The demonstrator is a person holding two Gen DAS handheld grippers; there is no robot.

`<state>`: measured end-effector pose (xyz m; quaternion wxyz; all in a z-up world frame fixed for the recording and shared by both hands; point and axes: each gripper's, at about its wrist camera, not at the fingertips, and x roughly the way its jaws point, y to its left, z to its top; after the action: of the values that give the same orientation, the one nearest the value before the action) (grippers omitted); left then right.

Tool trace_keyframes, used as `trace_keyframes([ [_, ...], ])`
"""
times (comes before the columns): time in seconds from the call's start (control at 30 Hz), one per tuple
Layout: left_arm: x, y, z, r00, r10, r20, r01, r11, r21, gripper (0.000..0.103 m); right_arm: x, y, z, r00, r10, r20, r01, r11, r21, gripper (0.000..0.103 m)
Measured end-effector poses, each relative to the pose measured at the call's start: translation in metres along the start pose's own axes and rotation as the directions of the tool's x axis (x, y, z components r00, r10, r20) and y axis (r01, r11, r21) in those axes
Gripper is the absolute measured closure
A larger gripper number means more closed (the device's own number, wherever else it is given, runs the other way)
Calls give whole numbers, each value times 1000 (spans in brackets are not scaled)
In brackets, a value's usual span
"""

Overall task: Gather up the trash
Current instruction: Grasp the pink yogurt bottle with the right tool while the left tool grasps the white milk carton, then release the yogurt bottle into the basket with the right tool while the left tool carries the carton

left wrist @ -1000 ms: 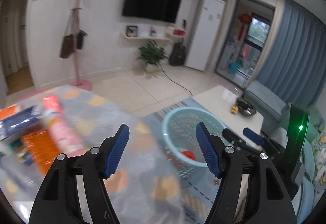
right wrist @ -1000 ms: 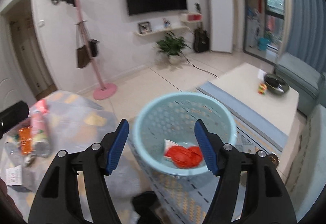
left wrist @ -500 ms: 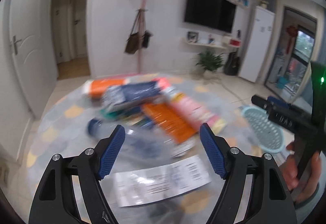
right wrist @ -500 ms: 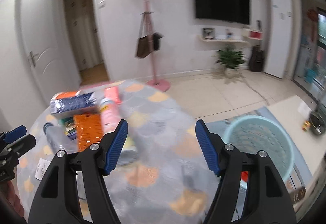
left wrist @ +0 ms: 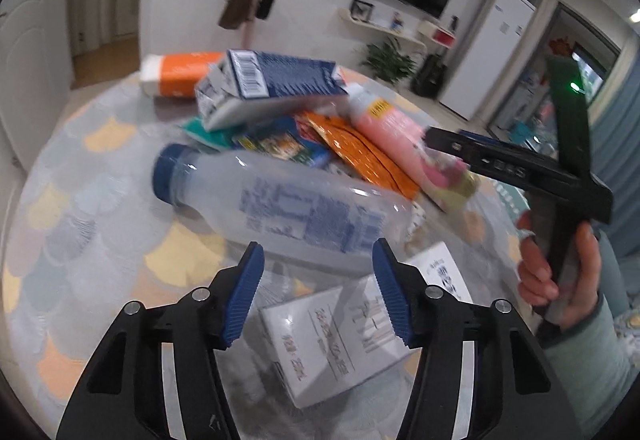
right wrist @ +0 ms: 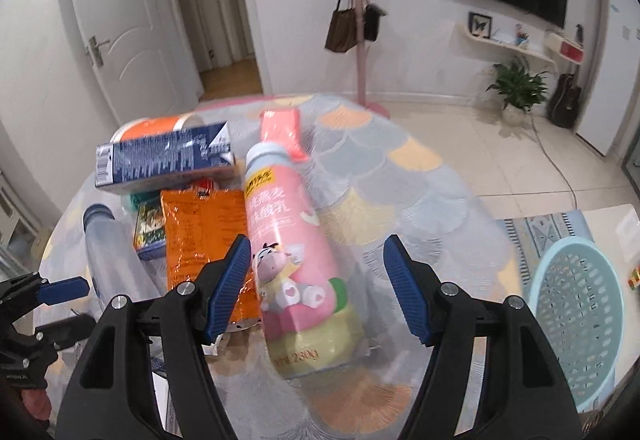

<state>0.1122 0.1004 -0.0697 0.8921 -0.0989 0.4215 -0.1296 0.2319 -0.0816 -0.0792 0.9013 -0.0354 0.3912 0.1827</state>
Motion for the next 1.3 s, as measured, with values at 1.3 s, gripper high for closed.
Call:
trace_keyframes([
  [1.3,-29,-78,-60,994,47,-98,-30,984,175,50,-22,-1,-62,983,63,-170,-59,998,28,56],
])
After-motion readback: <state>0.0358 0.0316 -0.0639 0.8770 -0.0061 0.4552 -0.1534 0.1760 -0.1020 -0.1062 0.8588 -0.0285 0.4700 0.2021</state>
